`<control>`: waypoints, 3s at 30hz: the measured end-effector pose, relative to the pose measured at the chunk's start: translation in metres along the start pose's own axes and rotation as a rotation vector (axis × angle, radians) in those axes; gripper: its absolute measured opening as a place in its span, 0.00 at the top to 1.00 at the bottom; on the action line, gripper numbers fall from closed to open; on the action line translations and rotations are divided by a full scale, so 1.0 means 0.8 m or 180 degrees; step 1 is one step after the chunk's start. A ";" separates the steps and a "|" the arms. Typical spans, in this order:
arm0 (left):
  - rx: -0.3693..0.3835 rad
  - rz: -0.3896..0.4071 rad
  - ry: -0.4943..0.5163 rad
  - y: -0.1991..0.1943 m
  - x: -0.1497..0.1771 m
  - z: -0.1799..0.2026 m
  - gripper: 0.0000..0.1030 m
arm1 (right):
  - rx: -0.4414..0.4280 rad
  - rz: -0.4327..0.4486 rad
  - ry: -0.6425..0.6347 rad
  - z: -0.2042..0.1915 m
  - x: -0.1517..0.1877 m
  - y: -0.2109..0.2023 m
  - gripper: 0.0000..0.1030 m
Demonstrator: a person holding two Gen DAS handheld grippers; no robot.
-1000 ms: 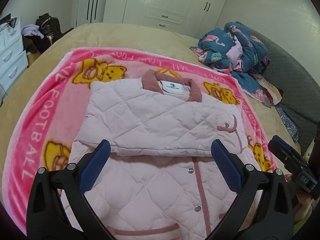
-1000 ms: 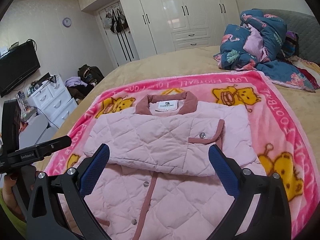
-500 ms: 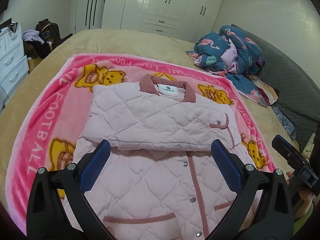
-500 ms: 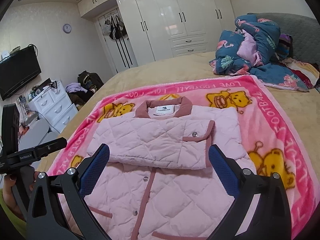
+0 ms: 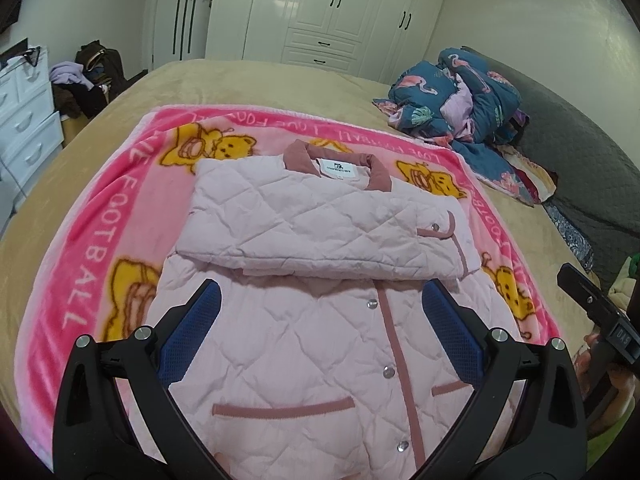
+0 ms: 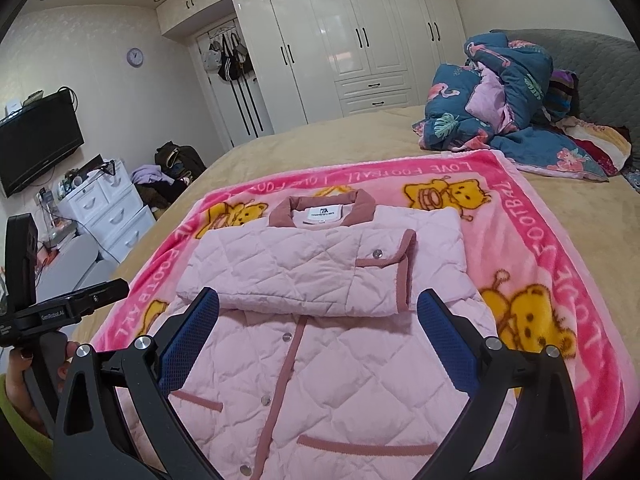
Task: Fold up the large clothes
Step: 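Move both grippers down to the ribbed jacket hem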
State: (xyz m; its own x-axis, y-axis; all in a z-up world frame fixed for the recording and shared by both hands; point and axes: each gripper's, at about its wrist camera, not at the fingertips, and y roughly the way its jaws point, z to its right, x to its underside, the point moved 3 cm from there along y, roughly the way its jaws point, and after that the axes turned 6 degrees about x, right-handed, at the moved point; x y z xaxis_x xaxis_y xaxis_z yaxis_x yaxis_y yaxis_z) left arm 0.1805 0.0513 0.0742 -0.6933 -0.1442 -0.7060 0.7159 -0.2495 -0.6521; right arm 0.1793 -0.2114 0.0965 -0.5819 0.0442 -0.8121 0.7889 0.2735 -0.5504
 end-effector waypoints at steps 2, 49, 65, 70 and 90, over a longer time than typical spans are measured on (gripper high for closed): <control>-0.0023 -0.0004 0.0015 -0.003 0.004 0.000 0.08 | 0.0002 0.0007 -0.0007 0.001 0.004 -0.005 0.04; -0.0386 -0.0282 0.0102 -0.001 0.140 -0.027 0.08 | 0.0260 -0.0539 -0.0166 0.046 0.141 -0.020 0.04; -0.0653 -0.0393 0.0030 -0.007 0.174 -0.073 0.08 | 0.0441 -0.0725 -0.0080 0.092 0.179 -0.028 0.04; -0.0716 -0.0424 -0.0012 -0.013 0.188 -0.089 0.08 | 0.0487 -0.0775 -0.0043 0.107 0.190 -0.031 0.04; -0.0809 -0.0577 -0.0404 -0.043 0.246 -0.160 0.08 | 0.0492 -0.1143 0.0047 0.160 0.253 -0.053 0.04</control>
State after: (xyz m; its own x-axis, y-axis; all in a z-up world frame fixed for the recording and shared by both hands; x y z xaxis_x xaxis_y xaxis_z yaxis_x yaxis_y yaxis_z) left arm 0.0296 0.1537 -0.0776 -0.8045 -0.2413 -0.5427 0.5665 -0.0374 -0.8232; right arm 0.0536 -0.3370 -0.0695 -0.8283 -0.0139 -0.5602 0.5543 0.1261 -0.8227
